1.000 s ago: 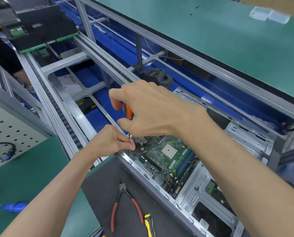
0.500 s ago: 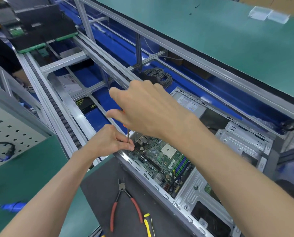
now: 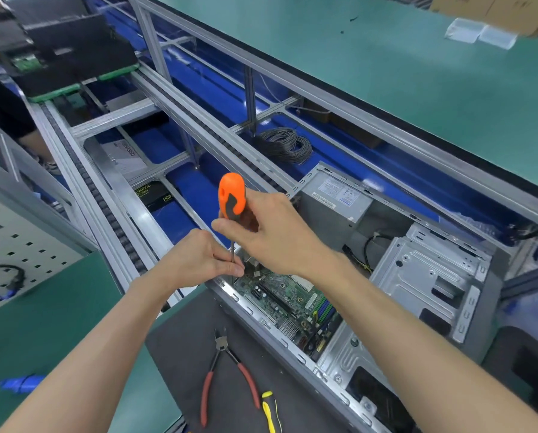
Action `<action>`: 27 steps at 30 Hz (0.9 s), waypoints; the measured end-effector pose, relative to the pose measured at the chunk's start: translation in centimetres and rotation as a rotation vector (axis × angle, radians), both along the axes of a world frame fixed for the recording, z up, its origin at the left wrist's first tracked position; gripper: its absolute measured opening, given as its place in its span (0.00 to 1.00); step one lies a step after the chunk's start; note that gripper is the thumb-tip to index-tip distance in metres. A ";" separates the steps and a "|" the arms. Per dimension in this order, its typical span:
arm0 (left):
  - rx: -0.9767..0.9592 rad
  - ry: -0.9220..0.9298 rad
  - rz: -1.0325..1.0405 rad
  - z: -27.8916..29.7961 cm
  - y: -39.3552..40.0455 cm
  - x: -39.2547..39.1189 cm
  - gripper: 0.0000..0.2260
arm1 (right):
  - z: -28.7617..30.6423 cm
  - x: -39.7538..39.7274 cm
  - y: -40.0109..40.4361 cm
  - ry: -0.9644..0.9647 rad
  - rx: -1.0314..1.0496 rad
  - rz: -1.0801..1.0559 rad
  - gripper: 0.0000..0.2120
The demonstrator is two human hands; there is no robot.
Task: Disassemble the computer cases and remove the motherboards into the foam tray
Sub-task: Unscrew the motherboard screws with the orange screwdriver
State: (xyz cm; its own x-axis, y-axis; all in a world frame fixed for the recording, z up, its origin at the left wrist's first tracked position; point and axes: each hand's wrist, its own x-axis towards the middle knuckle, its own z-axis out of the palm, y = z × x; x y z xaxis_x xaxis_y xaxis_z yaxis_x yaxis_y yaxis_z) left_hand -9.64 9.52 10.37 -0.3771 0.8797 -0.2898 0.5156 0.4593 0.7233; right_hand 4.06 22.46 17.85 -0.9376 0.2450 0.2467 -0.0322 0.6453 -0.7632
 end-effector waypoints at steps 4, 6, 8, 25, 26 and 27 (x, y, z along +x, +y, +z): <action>0.005 0.052 -0.007 0.3 0.3 0.2 0.02 | 0.6 0.2 0.0 0.031 0.005 -0.014 0.12; 0.021 0.087 -0.007 0.4 0.8 0.4 0.02 | 1.3 0.3 0.3 0.050 0.021 -0.030 0.12; 0.038 0.123 -0.016 0.7 1.4 0.8 0.04 | 2.1 0.6 0.7 0.070 0.031 -0.059 0.13; 0.317 0.030 -0.063 2.9 6.6 5.3 0.05 | 1.7 4.4 3.1 -0.093 0.146 -0.292 0.12; 0.323 0.027 -0.073 2.9 6.8 5.4 0.02 | 1.8 4.8 3.2 -0.108 0.126 -0.311 0.12; 0.323 0.028 -0.083 2.8 7.1 5.4 0.02 | 1.9 5.1 3.4 -0.112 0.109 -0.332 0.13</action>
